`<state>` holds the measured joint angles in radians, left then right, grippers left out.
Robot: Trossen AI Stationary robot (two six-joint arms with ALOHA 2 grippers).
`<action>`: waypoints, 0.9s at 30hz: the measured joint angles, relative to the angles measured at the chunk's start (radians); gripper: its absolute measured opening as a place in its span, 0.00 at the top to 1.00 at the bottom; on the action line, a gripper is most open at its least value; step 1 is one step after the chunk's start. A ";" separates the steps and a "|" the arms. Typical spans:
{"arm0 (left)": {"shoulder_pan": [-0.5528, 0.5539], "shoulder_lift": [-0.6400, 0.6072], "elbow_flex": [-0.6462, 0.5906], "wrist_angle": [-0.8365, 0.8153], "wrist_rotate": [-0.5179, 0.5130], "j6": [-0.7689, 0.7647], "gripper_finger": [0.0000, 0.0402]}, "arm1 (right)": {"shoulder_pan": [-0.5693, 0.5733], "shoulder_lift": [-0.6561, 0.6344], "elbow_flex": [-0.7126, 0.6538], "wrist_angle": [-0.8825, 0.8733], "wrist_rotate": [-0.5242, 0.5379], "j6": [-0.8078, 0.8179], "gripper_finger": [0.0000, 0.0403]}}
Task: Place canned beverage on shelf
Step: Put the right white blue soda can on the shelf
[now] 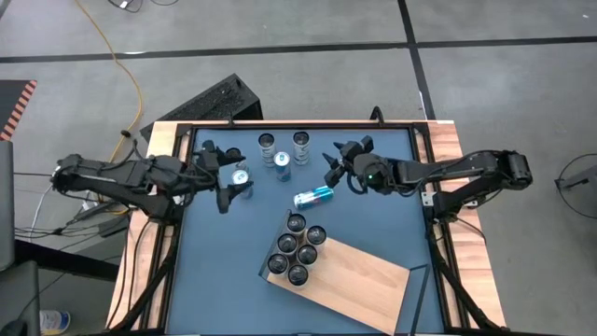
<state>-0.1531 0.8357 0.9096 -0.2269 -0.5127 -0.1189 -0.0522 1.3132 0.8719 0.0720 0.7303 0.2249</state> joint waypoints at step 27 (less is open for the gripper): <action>0.286 0.170 0.000 0.292 0.186 0.013 0.13 | -0.379 0.000 -0.001 0.146 -0.577 -0.295 0.36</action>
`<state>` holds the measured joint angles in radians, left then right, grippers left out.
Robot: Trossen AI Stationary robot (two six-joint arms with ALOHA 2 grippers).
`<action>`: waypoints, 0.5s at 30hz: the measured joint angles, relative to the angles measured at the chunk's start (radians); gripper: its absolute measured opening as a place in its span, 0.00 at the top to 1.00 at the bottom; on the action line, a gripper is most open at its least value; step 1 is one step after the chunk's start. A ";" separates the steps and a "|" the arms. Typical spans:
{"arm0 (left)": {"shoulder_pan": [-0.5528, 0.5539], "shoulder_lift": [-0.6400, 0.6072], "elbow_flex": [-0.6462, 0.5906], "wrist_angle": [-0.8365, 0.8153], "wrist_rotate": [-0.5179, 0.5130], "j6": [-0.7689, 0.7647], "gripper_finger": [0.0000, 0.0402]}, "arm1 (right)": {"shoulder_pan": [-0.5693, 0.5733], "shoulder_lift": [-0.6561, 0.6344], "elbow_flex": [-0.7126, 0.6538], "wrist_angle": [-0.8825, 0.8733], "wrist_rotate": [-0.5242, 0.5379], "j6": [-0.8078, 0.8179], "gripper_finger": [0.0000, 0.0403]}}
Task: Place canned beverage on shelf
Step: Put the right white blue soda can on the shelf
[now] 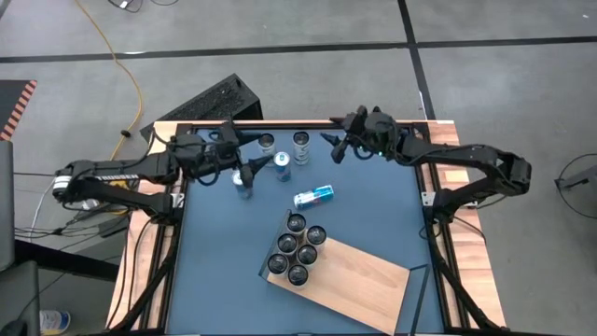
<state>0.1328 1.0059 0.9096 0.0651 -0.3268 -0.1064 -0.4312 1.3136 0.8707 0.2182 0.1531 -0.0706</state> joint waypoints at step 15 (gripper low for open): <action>0.125 -0.027 0.000 -0.083 0.127 0.095 0.13 | -0.115 0.199 0.159 0.005 -0.267 -0.175 0.24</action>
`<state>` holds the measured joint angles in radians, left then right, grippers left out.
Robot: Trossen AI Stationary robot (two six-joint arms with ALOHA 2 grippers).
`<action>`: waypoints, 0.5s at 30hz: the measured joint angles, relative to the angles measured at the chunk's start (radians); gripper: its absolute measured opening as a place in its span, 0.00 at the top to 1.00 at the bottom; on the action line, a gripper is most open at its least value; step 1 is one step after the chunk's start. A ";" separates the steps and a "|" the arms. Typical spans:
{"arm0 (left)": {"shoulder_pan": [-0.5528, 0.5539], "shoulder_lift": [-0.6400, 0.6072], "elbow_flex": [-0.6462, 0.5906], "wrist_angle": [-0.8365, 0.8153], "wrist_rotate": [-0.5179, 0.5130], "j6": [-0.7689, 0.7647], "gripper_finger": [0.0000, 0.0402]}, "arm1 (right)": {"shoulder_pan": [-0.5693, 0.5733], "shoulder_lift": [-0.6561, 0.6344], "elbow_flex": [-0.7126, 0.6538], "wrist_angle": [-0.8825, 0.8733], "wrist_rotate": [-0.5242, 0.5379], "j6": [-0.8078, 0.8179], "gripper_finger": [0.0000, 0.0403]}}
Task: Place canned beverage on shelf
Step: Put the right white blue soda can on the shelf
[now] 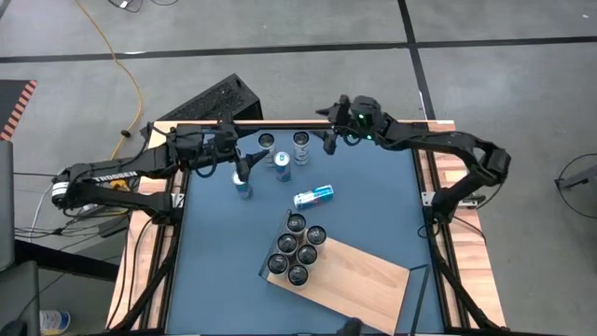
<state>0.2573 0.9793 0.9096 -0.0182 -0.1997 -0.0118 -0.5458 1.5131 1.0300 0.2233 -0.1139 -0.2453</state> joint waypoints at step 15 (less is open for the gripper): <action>0.037 -0.011 0.000 -0.053 0.021 -0.004 0.13 | -0.115 0.169 0.076 -0.039 -0.418 -0.022 0.24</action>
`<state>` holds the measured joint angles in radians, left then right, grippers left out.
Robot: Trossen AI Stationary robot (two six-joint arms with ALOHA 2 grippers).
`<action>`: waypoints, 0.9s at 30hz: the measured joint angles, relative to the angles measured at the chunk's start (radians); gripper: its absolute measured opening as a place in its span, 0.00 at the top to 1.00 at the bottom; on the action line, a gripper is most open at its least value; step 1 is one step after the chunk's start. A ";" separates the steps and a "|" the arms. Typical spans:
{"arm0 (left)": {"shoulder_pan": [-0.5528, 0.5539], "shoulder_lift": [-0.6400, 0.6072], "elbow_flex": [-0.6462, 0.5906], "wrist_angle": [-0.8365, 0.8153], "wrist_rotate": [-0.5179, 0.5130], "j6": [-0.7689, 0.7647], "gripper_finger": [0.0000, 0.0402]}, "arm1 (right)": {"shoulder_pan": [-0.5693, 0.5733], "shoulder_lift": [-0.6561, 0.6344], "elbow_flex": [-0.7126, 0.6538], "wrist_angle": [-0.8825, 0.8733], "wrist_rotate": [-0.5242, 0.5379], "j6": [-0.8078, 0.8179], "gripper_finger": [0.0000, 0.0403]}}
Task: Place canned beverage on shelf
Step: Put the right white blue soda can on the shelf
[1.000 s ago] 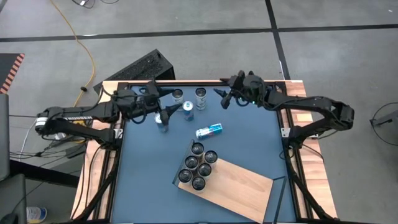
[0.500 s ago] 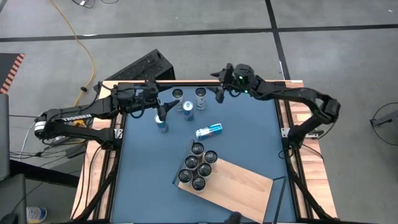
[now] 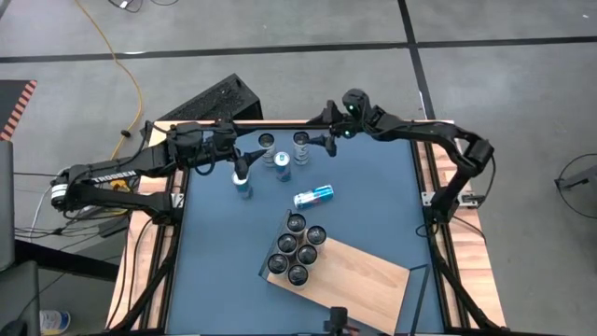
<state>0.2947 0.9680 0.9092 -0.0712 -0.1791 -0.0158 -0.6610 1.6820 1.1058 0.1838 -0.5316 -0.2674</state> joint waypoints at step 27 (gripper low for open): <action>-0.001 0.000 0.000 -0.006 0.000 -0.072 0.13 | 0.044 0.127 0.000 0.101 -0.014 -0.081 0.24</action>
<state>0.2939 0.9680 0.9092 -0.0769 -0.1789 -0.0883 -0.6174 1.8091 1.1061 0.2851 -0.5457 -0.3489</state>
